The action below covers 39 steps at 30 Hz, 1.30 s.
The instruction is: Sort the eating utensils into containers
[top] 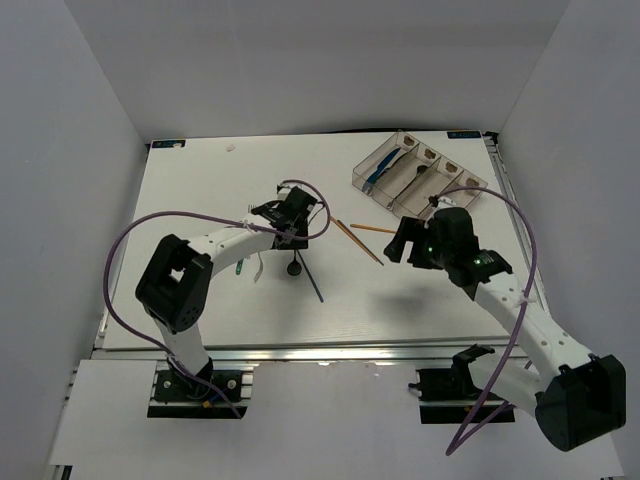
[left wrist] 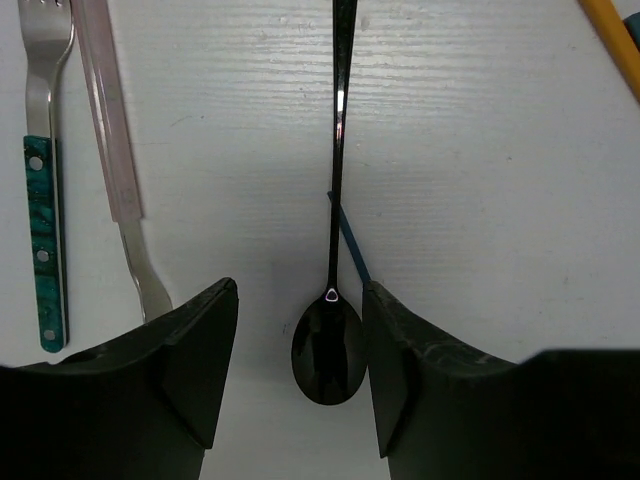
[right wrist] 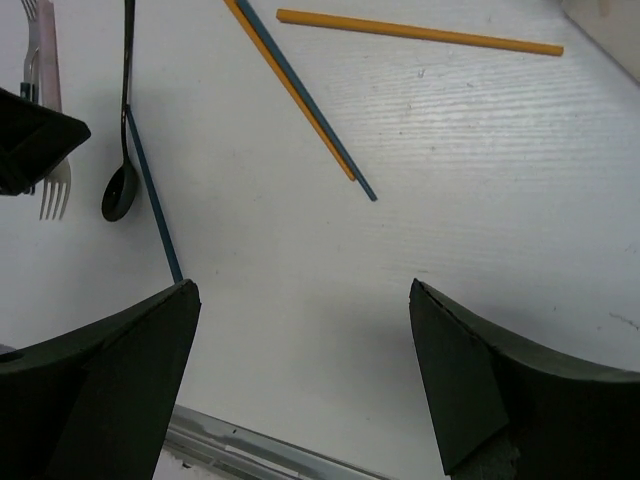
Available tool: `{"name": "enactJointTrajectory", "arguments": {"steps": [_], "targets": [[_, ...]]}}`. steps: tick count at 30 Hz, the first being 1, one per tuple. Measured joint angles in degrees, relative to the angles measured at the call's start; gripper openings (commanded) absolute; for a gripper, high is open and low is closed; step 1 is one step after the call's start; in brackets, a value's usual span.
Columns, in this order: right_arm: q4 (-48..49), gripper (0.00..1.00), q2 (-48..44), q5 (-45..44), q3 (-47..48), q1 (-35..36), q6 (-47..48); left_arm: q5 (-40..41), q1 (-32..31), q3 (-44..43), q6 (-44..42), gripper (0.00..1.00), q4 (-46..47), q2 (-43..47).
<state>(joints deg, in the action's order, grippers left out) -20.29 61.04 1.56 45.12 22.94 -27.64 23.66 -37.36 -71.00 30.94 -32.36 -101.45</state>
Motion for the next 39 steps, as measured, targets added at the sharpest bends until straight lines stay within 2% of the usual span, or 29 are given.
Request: {"name": "enactJointTrajectory", "arguments": {"steps": [3,7,8,11,16,24,28,32,34,35,36,39], "targets": [[0.17,0.89,-3.65,0.83,-3.91,0.0,-0.09,-2.56,0.92,1.27,-0.09,0.62,1.46,-0.24],[0.26,0.89,-3.93,2.21,-6.6,0.02,-0.24,-5.07,1.42,1.44,-0.31,0.59,4.13,-0.96],[0.26,0.89,-3.93,2.51,-6.88,0.04,-0.24,-5.55,1.51,1.44,-0.42,0.57,4.87,-1.4],[0.7,0.89,-3.85,3.06,-7.34,0.07,-0.24,-6.73,1.79,1.44,-0.76,0.41,6.34,-3.43],[0.87,0.89,-3.17,3.45,-7.54,0.13,-0.24,-7.28,2.62,2.54,-1.29,0.4,7.58,-6.21],[0.98,0.89,-3.19,3.56,-7.54,0.39,-0.22,-7.43,3.45,4.39,-1.44,0.4,9.62,-5.92],[1.03,0.89,-3.19,3.56,-7.54,0.44,-0.22,-7.45,3.48,4.74,-1.57,0.35,10.62,-5.92],[1.05,0.89,-3.19,3.56,-7.54,0.46,-0.22,-7.45,3.5,4.92,-1.6,0.26,11.04,-5.92],[1.07,0.89,-3.19,3.56,-7.54,0.46,-0.22,-7.45,3.52,4.92,-1.53,0.16,11.04,-5.97],[1.07,0.89,-3.19,3.56,-7.54,0.48,-0.22,-7.45,3.52,4.92,-1.55,0.04,11.06,-5.99],[1.07,0.89,-3.19,3.58,-7.54,0.5,-0.22,-7.52,3.52,4.92,-1.29,0.01,11.13,-6.01],[1.05,0.89,-3.32,3.61,-7.54,0.5,-0.2,-7.85,3.52,5.01,-1.44,0.0,11.37,-6.01]]}}
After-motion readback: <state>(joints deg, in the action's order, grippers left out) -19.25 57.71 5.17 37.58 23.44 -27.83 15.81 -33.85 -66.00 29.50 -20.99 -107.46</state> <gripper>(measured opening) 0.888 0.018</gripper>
